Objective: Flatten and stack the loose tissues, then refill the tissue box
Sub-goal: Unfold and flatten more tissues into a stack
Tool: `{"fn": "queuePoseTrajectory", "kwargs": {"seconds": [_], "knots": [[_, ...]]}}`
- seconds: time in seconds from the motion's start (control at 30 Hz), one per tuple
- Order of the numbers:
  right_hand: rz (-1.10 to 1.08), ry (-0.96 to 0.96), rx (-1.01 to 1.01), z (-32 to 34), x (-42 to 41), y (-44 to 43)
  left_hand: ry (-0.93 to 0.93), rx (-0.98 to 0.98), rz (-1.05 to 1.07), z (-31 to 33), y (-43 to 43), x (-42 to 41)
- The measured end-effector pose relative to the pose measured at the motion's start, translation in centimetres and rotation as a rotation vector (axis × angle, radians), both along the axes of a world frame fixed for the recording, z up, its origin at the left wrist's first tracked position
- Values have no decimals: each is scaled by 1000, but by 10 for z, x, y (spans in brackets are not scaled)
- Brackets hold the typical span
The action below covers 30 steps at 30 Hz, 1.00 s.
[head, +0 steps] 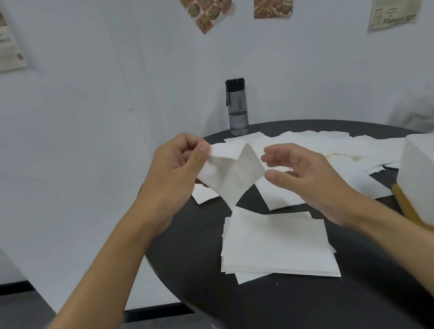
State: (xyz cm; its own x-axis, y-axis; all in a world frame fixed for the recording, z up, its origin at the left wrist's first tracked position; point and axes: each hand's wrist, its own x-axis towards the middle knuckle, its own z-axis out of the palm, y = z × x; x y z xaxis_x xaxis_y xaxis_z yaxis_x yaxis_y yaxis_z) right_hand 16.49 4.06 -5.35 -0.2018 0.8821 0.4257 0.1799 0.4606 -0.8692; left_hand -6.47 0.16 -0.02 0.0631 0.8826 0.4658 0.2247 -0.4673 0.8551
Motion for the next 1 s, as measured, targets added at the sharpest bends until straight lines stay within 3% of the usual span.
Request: {"fn": "queuePoseTrajectory", "kwargs": {"seconds": [0.4,0.67,0.87,1.0], "knots": [[151,299,-146,6,4,0,-292,-66,-140,8,5,10],[66,343,-160,7,11,1,-404,-168,-94,0,12,8],[81,476,-150,15,14,-3,-321,-24,-13,4,10,11],[111,420,-192,14,15,-3,-311,10,2,7,12,12]]}}
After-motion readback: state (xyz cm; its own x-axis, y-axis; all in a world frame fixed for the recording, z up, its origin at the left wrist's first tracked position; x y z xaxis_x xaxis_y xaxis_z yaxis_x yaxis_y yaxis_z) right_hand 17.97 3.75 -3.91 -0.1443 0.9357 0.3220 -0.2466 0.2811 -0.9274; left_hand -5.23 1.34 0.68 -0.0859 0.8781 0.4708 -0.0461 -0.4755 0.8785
